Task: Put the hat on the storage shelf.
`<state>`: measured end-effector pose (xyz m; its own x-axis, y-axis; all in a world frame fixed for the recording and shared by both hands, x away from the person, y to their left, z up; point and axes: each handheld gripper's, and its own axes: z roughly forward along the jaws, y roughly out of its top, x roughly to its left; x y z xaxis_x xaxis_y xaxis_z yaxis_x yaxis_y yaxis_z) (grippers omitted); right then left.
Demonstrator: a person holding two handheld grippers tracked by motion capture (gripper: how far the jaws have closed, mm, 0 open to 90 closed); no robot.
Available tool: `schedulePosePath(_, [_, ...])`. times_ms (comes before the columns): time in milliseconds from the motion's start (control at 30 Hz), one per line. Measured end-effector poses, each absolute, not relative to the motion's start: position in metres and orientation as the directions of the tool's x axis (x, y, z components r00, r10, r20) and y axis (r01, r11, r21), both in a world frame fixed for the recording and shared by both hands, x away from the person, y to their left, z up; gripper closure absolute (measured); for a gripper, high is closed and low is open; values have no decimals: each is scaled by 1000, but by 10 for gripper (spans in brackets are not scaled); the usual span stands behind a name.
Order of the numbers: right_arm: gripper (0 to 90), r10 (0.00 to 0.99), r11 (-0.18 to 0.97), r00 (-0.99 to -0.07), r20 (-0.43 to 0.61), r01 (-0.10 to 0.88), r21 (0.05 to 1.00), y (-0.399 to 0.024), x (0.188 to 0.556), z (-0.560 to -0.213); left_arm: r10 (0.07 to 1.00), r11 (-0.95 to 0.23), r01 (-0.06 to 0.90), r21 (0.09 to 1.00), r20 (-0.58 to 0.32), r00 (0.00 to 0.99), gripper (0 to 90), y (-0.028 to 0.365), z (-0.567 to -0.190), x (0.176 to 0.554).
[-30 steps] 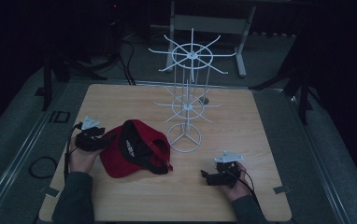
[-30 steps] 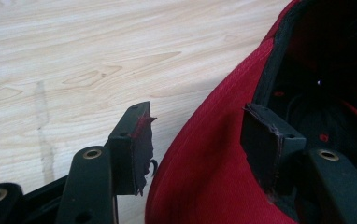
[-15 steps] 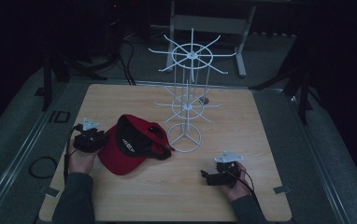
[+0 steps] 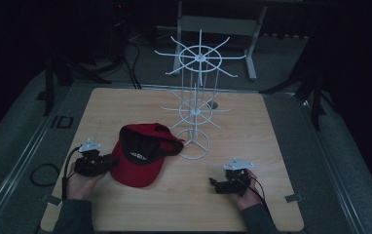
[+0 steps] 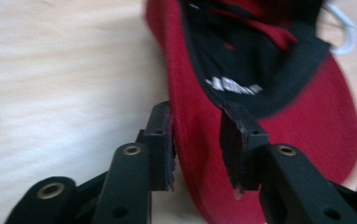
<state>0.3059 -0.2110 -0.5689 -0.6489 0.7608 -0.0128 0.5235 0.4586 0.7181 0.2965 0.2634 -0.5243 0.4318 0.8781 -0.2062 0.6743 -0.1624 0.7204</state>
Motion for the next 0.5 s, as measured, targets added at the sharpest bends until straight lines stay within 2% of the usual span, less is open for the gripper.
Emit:
schedulePosePath(133, [128, 760, 459, -649, -14, 522, 718, -211, 306, -569, 822, -197, 689, 698, -265, 504, 626, 249, -528, 292])
schedulePosePath(500, [128, 761, 459, -649, -14, 523, 718, -211, 306, -569, 760, -290, 714, 637, -300, 576, 596, 216, -546, 300])
